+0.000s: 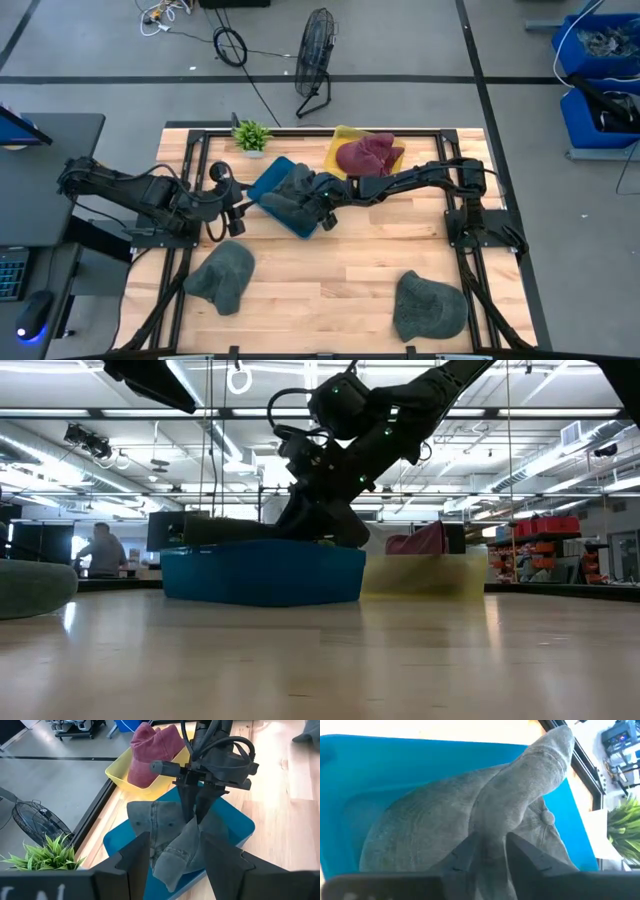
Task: Pick & Place hat
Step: Put the middle black cap into the blue bin, then put the right black cap into the blue bin
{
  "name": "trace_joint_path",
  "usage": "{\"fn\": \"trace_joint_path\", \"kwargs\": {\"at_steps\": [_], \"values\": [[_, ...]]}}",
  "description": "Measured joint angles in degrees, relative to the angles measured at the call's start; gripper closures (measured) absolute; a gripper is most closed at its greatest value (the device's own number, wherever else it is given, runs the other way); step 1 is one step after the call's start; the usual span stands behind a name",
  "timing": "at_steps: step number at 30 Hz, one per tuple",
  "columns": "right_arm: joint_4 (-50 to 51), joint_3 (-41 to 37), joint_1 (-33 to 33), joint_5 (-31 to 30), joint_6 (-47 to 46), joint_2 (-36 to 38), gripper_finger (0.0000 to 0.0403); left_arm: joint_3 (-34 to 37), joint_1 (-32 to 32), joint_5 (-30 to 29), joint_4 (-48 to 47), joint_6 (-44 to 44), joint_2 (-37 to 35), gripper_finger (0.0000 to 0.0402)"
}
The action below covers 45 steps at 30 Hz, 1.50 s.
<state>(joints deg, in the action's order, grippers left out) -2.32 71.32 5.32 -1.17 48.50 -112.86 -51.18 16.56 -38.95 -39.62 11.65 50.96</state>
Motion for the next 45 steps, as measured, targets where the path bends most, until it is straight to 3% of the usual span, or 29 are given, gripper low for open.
{"fn": "trace_joint_path", "kwargs": {"at_steps": [6, 10, 16, 24, 29, 35, 37, 41, 45], "values": [[5.58, 4.2, -2.3, -8.74, 0.18, 1.27, 0.0252, 0.0, 0.0, -0.01, -0.01, 0.04, 0.0, 0.0225], [22.23, 11.72, -5.36, -13.76, -3.31, 2.75, 0.0244, 0.02, 0.0, -0.04, 0.11, 0.45, 0.01, 0.0225], [50.35, 22.93, -11.46, -14.39, -21.65, 6.42, 0.0265, 0.04, 0.0, -0.44, -0.12, 1.57, 0.01, 0.0225], [74.84, 29.37, -20.91, -12.96, -48.44, 14.17, 0.0297, 0.04, 0.0, -0.47, 0.01, 1.67, 0.0, 0.0225], [81.85, 24.55, -26.52, -12.09, -69.11, 19.48, 0.0291, 0.04, 0.0, -0.46, -0.03, 1.68, 0.02, 0.0225], [82.96, 11.77, -32.85, -7.31, -94.49, 25.04, 0.0276, 0.04, 0.0, -0.49, 0.02, 3.48, 0.02, 0.0225], [82.29, 6.35, -34.65, -2.73, -104.2, 26.64, 0.0271, 0.04, 0.0, -0.47, -0.04, 4.4, 0.02, 0.0225], [74.13, -4.3, -37.88, 13.44, -124.85, 28.34, 0.0265, 0.04, 0.0, -0.47, 0.22, 6.17, 0.02, 0.0225], [62.22, -12.8, -40.46, 22.76, -134.08, 28.39, 0.0266, 0.04, 0.0, -0.49, 2.43, 6.94, 0.02, 0.0225]]}}
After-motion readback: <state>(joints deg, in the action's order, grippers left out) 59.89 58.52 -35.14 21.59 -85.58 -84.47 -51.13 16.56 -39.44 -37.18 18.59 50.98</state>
